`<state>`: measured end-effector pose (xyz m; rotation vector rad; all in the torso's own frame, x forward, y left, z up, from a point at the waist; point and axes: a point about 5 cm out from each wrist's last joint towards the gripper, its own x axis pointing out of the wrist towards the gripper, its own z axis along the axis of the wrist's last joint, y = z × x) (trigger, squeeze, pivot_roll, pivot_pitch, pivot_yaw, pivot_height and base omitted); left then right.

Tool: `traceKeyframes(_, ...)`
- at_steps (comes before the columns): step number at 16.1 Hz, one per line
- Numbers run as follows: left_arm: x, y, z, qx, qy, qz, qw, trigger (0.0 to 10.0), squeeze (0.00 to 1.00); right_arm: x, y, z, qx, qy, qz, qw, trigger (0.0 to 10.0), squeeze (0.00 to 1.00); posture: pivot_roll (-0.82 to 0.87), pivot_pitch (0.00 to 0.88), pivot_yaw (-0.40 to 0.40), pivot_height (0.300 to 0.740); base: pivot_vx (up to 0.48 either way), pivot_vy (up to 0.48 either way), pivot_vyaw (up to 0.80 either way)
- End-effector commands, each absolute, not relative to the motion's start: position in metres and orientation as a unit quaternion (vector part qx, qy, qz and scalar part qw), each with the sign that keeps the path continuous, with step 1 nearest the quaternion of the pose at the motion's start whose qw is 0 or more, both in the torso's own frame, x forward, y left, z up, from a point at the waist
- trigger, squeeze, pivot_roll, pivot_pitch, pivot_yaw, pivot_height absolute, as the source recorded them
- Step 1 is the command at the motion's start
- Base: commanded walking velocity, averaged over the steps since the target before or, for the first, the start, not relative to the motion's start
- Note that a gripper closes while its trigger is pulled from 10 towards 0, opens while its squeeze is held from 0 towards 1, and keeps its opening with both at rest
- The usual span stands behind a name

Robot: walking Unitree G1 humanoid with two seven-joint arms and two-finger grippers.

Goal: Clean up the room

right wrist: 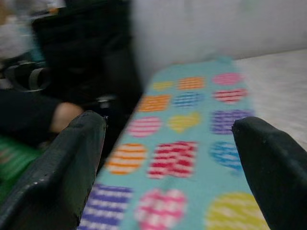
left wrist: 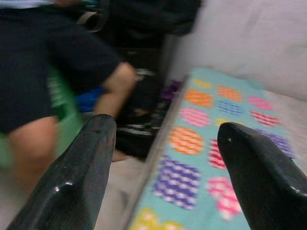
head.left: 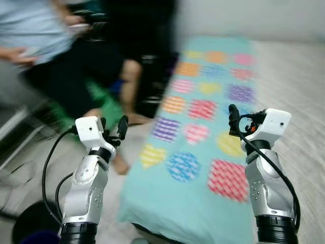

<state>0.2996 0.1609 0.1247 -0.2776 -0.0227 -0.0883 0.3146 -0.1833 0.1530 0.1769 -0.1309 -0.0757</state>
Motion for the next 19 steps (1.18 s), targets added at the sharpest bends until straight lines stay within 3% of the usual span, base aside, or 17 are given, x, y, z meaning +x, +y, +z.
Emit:
traceKeyframes(1, 0.299, 0.159, 0.123, -0.132, -0.005, -0.047, 0.990, 10.0, 0.00, 0.311, -0.188, 0.148, 0.088, -0.060, -0.046, 0.993, 10.0, 0.00, -0.12, 0.000, 0.108, 0.740, 0.000, 0.000, 0.00)
traceKeyframes(8, 0.300, 0.157, 0.122, -0.131, -0.002, -0.052, 0.990, 10.0, 0.00, 0.310, -0.191, 0.145, 0.076, -0.052, -0.056, 0.994, 10.0, 0.00, -0.12, 0.000, 0.105, 0.740, 0.000, 0.000, 0.00)
traceKeyframes(13, 0.299, 0.156, 0.122, -0.131, -0.003, -0.054, 0.990, 10.0, 0.00, 0.310, -0.196, 0.128, 0.052, 0.006, -0.080, 0.995, 10.0, 0.00, -0.12, 0.000, 0.101, 0.740, 0.000, 0.000, 0.00)
traceKeyframes(15, 0.299, 0.156, 0.121, -0.127, -0.003, -0.047, 0.991, 10.0, 0.00, 0.311, -0.189, 0.127, 0.006, 0.004, -0.046, 0.999, 10.0, 0.00, -0.12, 0.000, 0.100, 0.740, 0.000, 0.000, 0.00)
traceKeyframes(19, 0.299, 0.158, 0.121, -0.120, -0.006, -0.038, 0.992, 10.0, 0.00, 0.310, -0.182, 0.126, -0.008, 0.007, -0.022, 1.000, 10.0, 0.00, -0.12, 0.000, 0.096, 0.740, 0.000, 0.000, 0.00)
